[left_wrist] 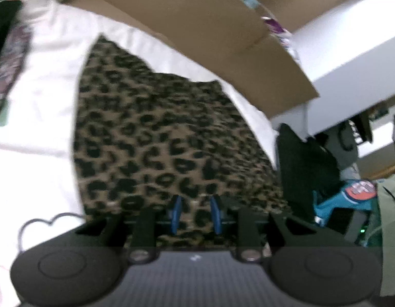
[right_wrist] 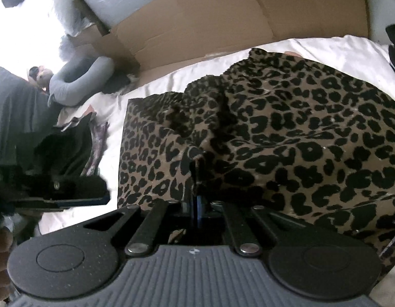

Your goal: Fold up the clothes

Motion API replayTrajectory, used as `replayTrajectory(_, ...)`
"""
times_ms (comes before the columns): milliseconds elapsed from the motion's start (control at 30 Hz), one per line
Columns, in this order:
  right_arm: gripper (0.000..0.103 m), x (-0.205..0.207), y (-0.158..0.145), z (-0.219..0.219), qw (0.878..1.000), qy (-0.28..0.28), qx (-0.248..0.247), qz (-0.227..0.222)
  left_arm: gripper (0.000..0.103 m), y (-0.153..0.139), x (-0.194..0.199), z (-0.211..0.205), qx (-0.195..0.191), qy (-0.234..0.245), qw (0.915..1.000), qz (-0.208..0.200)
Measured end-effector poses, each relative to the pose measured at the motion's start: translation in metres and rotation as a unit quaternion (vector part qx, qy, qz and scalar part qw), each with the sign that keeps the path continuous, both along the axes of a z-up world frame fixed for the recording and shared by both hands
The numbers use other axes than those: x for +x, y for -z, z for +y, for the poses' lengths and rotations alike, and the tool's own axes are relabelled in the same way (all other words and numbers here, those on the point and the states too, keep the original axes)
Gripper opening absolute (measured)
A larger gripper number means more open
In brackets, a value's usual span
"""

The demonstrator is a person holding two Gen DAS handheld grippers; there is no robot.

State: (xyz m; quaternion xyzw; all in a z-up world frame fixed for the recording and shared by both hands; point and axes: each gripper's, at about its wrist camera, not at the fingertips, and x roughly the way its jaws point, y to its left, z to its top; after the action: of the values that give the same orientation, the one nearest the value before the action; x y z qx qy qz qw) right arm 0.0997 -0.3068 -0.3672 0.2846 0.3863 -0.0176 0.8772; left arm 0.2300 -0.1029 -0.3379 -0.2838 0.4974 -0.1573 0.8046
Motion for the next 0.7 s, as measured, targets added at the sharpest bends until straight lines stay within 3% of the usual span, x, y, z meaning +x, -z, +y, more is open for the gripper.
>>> replayTrajectory(133,0.000,0.000,0.003,-0.005,1.000,0.002,0.011,-0.002,0.027,0.006,-0.005,0.017,0.017,-0.017,0.9997,0.010)
replayTrajectory(233,0.000,-0.001,-0.001,-0.010,1.000,0.003,0.013,-0.005,0.037,0.011,-0.011,0.025,0.032,-0.020,0.9992,0.015)
replayTrajectory(300,0.000,-0.005,-0.007,-0.015,1.000,0.006,0.015,-0.009,0.037,0.013,-0.017,0.031,0.042,-0.018,0.9988,0.017)
replayTrajectory(700,0.000,-0.042,-0.043,-0.067,0.998,0.069,0.005,-0.013,0.042,0.020,-0.034,0.026,0.050,0.007,0.9983,0.030)
